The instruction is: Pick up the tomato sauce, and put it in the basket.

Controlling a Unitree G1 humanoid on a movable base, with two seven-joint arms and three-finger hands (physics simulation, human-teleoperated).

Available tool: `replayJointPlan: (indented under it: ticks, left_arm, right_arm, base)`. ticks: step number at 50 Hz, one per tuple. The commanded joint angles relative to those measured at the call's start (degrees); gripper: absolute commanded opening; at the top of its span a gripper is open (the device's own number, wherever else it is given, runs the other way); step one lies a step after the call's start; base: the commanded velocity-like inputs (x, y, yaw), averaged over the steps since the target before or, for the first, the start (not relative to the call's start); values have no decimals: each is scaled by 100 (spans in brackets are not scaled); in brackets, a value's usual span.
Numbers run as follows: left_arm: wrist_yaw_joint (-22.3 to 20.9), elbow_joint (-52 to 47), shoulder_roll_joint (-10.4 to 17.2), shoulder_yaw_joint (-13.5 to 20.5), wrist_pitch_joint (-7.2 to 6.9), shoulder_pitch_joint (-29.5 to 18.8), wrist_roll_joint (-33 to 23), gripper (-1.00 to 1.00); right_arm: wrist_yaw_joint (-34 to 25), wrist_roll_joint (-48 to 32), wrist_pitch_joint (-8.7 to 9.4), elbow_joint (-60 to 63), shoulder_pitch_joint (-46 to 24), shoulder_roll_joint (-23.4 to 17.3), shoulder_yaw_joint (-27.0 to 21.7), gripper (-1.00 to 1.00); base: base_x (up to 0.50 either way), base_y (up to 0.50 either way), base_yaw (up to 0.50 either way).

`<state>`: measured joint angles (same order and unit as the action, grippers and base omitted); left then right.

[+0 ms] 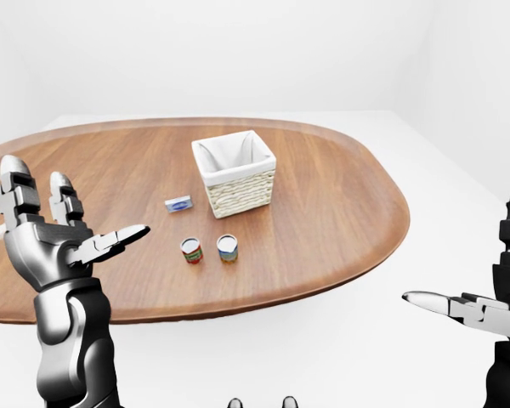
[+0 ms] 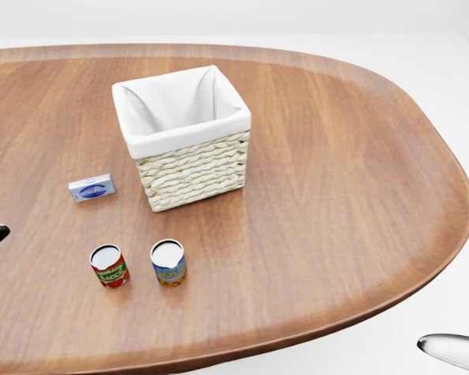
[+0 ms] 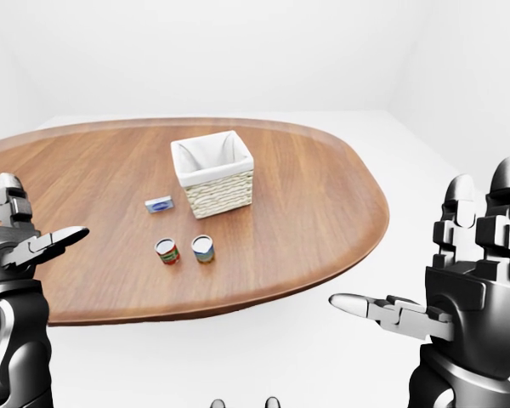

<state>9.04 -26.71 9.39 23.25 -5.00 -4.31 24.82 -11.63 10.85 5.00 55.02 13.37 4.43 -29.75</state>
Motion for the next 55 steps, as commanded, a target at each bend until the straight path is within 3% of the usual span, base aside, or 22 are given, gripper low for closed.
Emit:
replayJointPlan:
  ticks: [1,37,44,50,55]
  left_arm:
    - [9,-6,1,1,0,7,0,100]
    - [8,26,14,-15,0,-33,-6,100]
    - [-14,9,-12,-49,0,8,-45,100]
    - [-112,94,-22,-243,0,34,-508,100]
    - [-587,464,-64,-819,0,103,-1749,100]
  right_arm:
    - [-10,3,0,-11,11,10,-1,100]
    - [30,26,0,111,-29,-6,-23,100]
    - [21,59,0,100,11,32,-44,100]
    - [6,80,0,66,46,55,-57,100]
    - [-7,66,0,7,69,72,-37,100]
  base:
    - [34,0,0]
    - [34,0,0]
    - [3,0,0]
    - [0,0,0]
    - [0,0,0]
